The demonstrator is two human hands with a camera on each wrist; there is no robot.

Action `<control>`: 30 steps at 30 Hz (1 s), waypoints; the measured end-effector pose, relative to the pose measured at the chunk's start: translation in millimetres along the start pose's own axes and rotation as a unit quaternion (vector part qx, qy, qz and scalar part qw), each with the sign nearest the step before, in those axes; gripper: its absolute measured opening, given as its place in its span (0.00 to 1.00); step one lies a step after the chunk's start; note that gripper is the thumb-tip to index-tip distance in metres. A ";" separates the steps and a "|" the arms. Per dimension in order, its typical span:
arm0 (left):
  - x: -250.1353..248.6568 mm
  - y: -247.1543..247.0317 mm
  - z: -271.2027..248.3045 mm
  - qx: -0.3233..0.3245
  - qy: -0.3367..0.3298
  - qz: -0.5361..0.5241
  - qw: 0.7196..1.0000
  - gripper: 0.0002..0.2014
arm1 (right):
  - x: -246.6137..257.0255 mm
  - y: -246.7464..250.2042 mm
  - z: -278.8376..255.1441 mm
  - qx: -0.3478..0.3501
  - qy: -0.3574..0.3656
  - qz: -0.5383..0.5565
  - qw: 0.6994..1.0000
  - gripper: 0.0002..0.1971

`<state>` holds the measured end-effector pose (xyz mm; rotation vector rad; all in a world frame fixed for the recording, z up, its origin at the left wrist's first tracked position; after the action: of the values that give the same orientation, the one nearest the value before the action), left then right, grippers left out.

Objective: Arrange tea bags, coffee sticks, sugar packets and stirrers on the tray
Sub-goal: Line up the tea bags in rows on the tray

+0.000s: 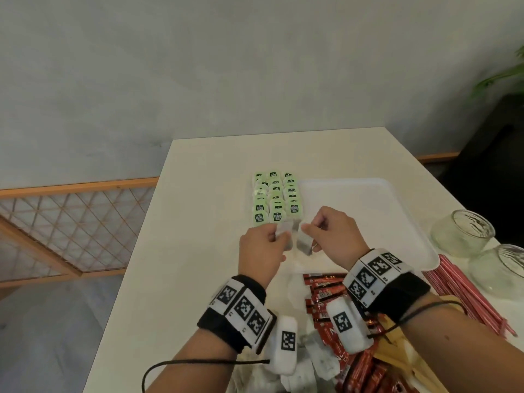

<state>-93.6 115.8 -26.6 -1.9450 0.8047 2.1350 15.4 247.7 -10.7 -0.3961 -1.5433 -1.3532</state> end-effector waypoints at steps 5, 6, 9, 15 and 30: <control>-11.8 -18.2 -5.1 0.023 -0.051 0.018 0.998 0.19 | 5.8 -8.3 -9.2 0.025 -0.045 0.081 0.995 0.11; -11.6 -18.0 -3.6 0.020 -0.044 0.014 0.999 0.19 | 7.3 -8.4 -10.1 0.027 -0.054 0.101 0.993 0.12; -8.7 -17.9 2.2 0.020 -0.028 0.014 0.999 0.18 | 9.5 -8.1 -12.1 0.044 -0.065 0.128 0.989 0.13; 5.6 -21.5 7.0 0.052 0.006 0.040 0.998 0.10 | -4.3 1.8 0.2 0.026 -0.004 0.050 0.998 0.03; 39.7 26.8 48.2 0.003 0.091 0.033 0.995 0.13 | -32.5 -24.7 53.8 0.029 -0.044 -0.024 0.998 0.02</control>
<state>-154.1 106.2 -55.9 -2.1629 0.9157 2.0088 -14.0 298.6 -44.1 -0.3882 -1.6701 -1.3408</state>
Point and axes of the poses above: each hand's wrist, its own z-axis towards the middle knuckle, its own y-axis out of the back of the hand, x = y × z, the point moved 9 cm from there along z, towards the middle knuckle, and after that the axes turned 15 degrees about -x, right-handed, at the moved point
